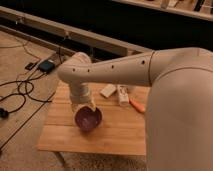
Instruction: Stand the bottle upright
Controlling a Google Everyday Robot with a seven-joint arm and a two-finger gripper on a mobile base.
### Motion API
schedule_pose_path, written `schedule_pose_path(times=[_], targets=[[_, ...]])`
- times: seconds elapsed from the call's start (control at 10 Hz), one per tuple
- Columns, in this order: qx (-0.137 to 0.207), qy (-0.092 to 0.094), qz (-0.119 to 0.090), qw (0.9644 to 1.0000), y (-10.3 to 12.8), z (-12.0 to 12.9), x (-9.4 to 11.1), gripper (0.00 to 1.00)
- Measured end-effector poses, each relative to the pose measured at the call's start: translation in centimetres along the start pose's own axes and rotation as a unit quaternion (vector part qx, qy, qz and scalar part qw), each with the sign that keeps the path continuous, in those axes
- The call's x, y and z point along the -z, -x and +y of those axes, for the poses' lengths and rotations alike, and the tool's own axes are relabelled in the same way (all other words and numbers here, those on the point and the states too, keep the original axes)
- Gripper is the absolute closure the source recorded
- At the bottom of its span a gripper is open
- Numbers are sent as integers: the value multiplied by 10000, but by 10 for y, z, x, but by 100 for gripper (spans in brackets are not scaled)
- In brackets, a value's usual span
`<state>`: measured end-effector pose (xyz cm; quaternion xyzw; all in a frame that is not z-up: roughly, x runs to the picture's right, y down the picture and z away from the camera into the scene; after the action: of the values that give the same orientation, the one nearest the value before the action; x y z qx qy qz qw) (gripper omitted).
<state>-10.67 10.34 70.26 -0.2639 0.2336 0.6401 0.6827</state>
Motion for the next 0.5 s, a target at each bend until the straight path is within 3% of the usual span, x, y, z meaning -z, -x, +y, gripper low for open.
schedule_pose_path(times=[0.5], targets=[[-39,-35,9,10000,1,-3,-1,35]])
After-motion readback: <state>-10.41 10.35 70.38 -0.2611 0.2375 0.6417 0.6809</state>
